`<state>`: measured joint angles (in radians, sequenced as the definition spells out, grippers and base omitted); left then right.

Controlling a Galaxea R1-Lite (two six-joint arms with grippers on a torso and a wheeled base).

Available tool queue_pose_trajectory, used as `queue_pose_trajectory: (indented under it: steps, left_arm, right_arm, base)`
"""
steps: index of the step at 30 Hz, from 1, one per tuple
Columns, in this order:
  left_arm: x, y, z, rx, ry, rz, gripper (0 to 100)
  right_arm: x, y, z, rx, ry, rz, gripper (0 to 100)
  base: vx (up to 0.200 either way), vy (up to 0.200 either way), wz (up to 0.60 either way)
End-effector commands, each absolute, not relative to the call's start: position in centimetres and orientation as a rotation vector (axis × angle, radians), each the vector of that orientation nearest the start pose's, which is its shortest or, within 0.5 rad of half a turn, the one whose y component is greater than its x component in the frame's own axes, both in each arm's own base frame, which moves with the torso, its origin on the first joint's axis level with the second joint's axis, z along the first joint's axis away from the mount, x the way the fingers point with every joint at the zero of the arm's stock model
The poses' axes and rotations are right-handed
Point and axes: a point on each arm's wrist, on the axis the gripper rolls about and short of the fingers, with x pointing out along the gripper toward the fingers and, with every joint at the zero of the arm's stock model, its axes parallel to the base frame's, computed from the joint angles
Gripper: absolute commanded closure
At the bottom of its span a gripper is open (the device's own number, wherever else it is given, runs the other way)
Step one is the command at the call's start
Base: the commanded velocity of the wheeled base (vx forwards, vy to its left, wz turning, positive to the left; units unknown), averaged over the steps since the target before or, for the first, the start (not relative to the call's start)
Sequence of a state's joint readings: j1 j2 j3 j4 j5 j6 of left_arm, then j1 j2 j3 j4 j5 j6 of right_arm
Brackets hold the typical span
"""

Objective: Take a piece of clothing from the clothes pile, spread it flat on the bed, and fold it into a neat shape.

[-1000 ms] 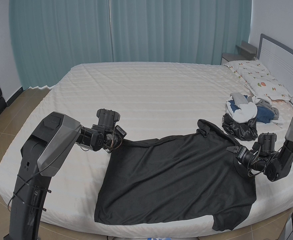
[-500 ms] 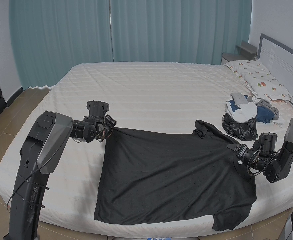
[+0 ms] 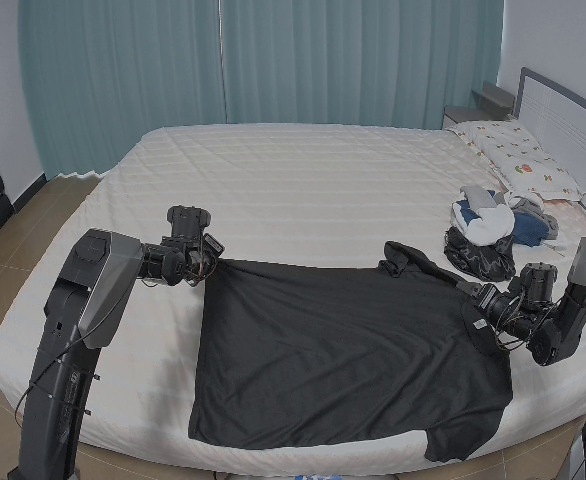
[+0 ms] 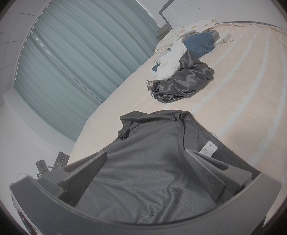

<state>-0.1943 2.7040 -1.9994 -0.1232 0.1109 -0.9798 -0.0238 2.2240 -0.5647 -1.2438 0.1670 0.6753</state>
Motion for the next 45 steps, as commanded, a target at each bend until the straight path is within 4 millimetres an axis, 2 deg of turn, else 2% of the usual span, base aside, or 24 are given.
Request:
queue_pose_trajectory:
  steps: [1,4,11,12,19,22,28,29,31,34,38,45]
  left_arm:
    - [53.1,-9.5,1.5,-0.867,0.556,0.218,100]
    - [53.3,-8.8,1.4,-0.863,0.549,0.224,100]
    - [53.4,-8.9,1.1,-0.864,0.544,0.213,100]
    - [53.4,-8.9,1.1,-0.864,0.544,0.213,0]
    - [52.9,-8.7,2.0,-0.872,0.569,0.229,0]
    - [51.7,-8.1,4.1,-0.9,0.613,0.267,0]
    - [48.2,-7.6,5.9,-0.932,0.698,0.226,0]
    - [48.1,-7.6,5.9,-0.933,0.701,0.224,0]
    - [45.9,-7.4,6.1,-0.941,0.735,0.202,0]
    - [44.2,-7.4,6.0,-0.94,0.755,0.195,0]
    - [41.4,-7.5,4.9,-0.946,0.789,0.166,0]
    - [40.2,-7.4,3.6,-1.026,0.778,0.187,0]
  right_arm:
    - [33.5,-0.4,1.6,0.704,0.445,-0.004,0]
    - [33.5,-0.4,1.6,0.704,0.447,-0.005,0]
    - [33.5,-0.4,1.7,0.705,0.442,-0.003,0]
    - [33.5,-0.4,1.7,0.705,0.442,-0.003,0]
    - [33.7,-0.1,2.5,0.702,0.406,0.011,0]
    - [34.2,0.8,2.6,0.697,0.408,0.037,0]
    - [37.0,3.6,3.8,0.673,0.417,0.071,0]
    - [37.1,3.6,3.9,0.672,0.417,0.071,0]
    - [38.8,5.3,4.4,0.657,0.436,0.07,0]
    - [40.1,6.6,4.2,0.648,0.443,0.081,0]
    - [42.8,7.9,3.2,0.606,0.453,0.049,0]
    - [46.1,7.6,1.3,0.424,0.485,0.026,0]
  base:
    - [0.0,0.0,0.0]
    - [0.0,0.0,0.0]
    - [0.0,0.0,0.0]
    - [0.0,0.0,0.0]
    - [0.0,0.0,0.0]
    - [0.0,0.0,0.0]
    - [0.0,0.0,0.0]
    - [0.0,0.0,0.0]
    - [0.0,0.0,0.0]
    - [0.0,0.0,0.0]
    - [0.0,0.0,0.0]
    - [0.0,0.0,0.0]
